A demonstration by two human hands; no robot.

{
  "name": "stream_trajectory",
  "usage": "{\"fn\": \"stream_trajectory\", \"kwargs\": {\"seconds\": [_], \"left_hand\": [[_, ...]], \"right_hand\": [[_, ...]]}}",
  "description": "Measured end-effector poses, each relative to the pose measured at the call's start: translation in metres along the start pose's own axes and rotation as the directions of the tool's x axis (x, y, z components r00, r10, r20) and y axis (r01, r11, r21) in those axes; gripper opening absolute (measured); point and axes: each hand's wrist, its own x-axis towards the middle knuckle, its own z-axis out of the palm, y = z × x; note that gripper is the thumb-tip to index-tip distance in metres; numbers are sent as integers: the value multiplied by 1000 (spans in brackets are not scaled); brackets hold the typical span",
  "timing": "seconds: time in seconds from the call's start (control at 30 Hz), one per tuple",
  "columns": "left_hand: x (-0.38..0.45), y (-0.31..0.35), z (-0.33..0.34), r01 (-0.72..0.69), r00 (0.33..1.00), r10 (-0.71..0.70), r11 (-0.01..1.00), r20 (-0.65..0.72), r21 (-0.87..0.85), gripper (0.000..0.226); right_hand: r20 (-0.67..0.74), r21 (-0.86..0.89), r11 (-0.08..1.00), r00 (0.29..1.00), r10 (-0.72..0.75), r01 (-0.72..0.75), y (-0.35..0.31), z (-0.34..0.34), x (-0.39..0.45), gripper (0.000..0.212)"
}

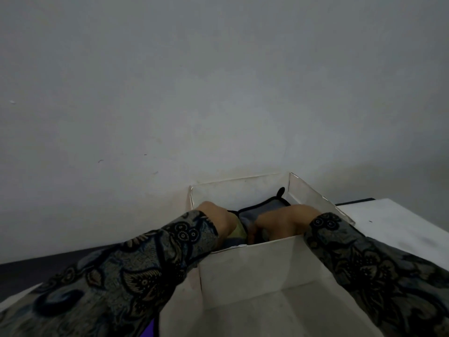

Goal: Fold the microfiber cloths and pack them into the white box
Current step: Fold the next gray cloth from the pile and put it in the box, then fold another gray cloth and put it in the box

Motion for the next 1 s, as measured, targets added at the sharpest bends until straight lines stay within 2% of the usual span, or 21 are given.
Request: {"fn": "stream_trajectory", "kwargs": {"seconds": [0.1,0.2,0.27,0.37,0.43,0.57,0.67,0.83,0.9,1.0], "left_hand": [[7,-1,4,-11,996,17,998,-87,61,26],[3,-3,6,-75,985,88,993,-152,92,22],[-5,-5,7,-64,995,64,998,-72,3,29],[-21,-6,1,-30,1000,31,992,5,-122,29],[-32,-10,-5,-33,999,30,977,-17,-209,29],[-57,-21,-7,-73,981,15,953,-195,-294,38],[-83,-29,-2,-119,953,-11,906,-304,-405,32],[-140,-38,12,-210,819,-112,854,-563,-476,21],[-166,-39,25,-245,781,-151,819,-606,-519,19],[-203,-34,53,-268,760,-200,770,-619,-578,16]], "right_hand": [[-123,35,999,992,9,-4,5,1,1,38],[-339,154,988,940,41,13,8,-2,-1,31],[-434,222,973,900,45,58,7,-5,-4,27],[-501,251,964,864,49,91,-2,-11,-14,24],[-543,254,961,838,49,108,-11,-16,-22,21],[-638,239,960,769,40,149,-36,-26,-39,22],[-711,299,934,699,80,197,-62,-25,-50,21],[-832,438,843,496,248,313,-115,5,-63,18],[-835,462,823,475,278,331,-136,18,-69,17],[-816,499,788,502,287,360,-166,39,-73,15]]}}
